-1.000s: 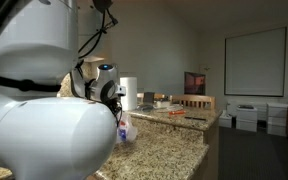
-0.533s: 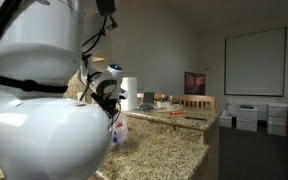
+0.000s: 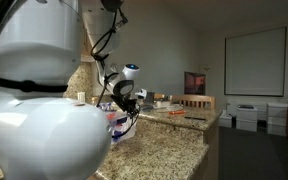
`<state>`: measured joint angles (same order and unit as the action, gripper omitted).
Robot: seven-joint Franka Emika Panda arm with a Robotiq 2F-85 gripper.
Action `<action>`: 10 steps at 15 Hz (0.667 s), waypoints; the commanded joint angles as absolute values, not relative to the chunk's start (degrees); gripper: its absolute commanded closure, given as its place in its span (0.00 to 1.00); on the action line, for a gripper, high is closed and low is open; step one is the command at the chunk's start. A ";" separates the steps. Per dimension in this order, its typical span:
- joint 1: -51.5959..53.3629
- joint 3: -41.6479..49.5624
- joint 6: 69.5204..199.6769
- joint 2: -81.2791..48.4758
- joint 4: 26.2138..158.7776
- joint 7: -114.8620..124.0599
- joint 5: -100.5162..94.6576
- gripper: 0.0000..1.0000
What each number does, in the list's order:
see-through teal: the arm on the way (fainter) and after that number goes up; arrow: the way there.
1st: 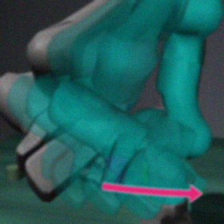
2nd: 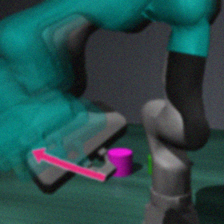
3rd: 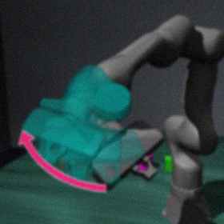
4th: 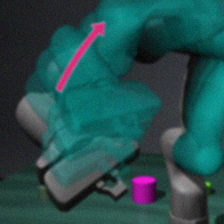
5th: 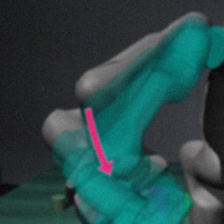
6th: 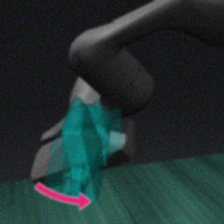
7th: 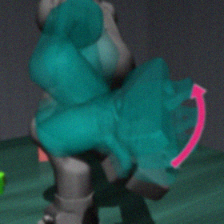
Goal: Put the plastic bottles in the plastic bag
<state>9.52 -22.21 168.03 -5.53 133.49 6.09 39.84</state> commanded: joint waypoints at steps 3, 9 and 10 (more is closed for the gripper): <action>11.64 -24.67 174.71 -2.62 135.51 4.41 40.18 0.91; 15.85 -24.31 186.43 -4.84 138.99 6.83 32.33 0.91; 16.78 -23.82 189.72 -5.30 140.07 6.89 31.30 0.91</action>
<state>14.77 -24.97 182.56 -4.86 136.77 6.10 34.69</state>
